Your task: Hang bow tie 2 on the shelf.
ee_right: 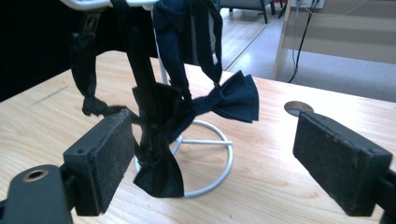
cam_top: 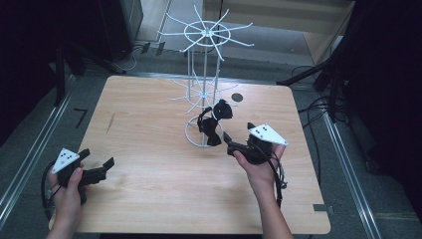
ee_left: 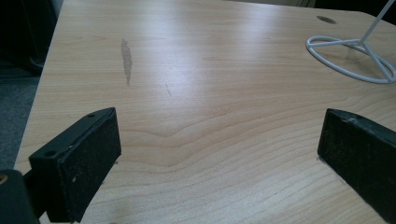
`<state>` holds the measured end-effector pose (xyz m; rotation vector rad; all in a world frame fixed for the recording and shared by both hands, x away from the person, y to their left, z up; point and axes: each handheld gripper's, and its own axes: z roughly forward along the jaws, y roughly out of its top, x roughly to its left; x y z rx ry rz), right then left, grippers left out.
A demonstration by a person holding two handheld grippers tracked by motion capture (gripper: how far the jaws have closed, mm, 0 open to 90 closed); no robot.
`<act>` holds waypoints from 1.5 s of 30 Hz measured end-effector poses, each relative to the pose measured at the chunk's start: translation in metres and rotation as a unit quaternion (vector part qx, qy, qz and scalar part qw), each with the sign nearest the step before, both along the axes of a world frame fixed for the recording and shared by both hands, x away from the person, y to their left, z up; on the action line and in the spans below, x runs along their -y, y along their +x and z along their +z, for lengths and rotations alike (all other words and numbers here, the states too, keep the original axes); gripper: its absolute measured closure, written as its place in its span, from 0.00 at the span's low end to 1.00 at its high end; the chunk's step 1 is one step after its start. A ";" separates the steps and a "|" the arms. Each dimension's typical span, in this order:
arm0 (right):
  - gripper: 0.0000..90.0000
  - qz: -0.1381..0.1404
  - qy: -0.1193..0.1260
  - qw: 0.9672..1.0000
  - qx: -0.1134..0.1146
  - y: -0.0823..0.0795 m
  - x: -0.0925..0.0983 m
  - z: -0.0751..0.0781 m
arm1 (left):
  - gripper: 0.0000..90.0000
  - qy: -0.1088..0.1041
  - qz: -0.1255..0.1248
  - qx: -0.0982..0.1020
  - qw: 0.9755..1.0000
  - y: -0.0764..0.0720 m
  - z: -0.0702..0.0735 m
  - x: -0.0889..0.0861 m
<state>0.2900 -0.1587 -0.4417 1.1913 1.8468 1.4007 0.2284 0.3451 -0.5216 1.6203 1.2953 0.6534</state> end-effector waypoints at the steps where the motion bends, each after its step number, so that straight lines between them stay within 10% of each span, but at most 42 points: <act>1: 0.14 -0.001 -0.001 1.000 0.000 0.000 0.001 -0.001 | 0.00 0.000 0.000 0.000 1.000 0.000 0.000 0.000; 45: 0.14 -0.051 -0.002 0.998 -0.041 -0.032 0.085 -0.055 | 0.00 -0.004 0.003 0.001 1.000 0.000 0.000 0.000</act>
